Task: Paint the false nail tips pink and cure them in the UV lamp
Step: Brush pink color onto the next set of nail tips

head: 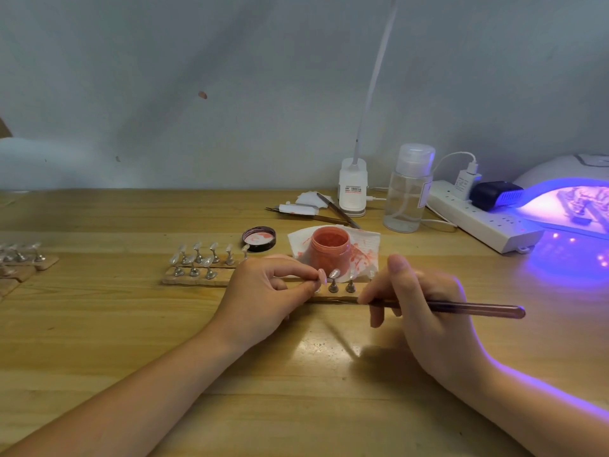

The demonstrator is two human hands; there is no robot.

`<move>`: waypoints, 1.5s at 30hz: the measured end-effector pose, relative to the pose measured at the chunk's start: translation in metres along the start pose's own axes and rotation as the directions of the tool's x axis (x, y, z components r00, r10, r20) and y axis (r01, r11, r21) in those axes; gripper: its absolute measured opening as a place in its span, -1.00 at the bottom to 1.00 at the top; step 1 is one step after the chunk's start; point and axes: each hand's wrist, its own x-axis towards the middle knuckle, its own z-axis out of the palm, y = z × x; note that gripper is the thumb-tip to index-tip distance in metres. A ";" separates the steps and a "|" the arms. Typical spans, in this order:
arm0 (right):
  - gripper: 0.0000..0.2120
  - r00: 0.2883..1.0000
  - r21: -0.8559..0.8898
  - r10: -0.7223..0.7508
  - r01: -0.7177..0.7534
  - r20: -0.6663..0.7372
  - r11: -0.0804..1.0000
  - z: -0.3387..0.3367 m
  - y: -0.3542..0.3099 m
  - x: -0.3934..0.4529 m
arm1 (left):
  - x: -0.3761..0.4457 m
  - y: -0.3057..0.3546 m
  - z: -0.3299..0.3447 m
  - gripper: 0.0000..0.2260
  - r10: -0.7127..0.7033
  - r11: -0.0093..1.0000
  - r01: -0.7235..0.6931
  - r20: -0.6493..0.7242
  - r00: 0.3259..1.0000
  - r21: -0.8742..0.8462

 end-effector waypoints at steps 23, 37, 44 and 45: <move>-0.61 1.000 -0.138 -0.005 0.008 0.023 0.990 0.002 0.000 0.006 | 0.000 0.001 0.000 -0.73 -0.003 1.000 0.004 -0.004 1.000 0.027; -0.61 1.000 -0.089 0.017 -0.015 0.016 0.996 0.002 -0.001 0.005 | 0.001 0.001 0.001 -0.72 -0.018 0.999 0.019 -0.025 1.000 0.047; -0.54 0.997 0.072 0.061 -0.058 -0.041 0.996 0.001 -0.005 0.001 | 0.000 0.002 0.000 -0.67 -0.022 0.999 0.023 -0.025 0.999 0.044; -0.55 0.997 0.077 0.051 -0.047 -0.051 0.996 0.001 -0.005 0.001 | 0.000 0.002 0.000 -0.67 -0.022 0.999 0.023 -0.023 1.000 0.044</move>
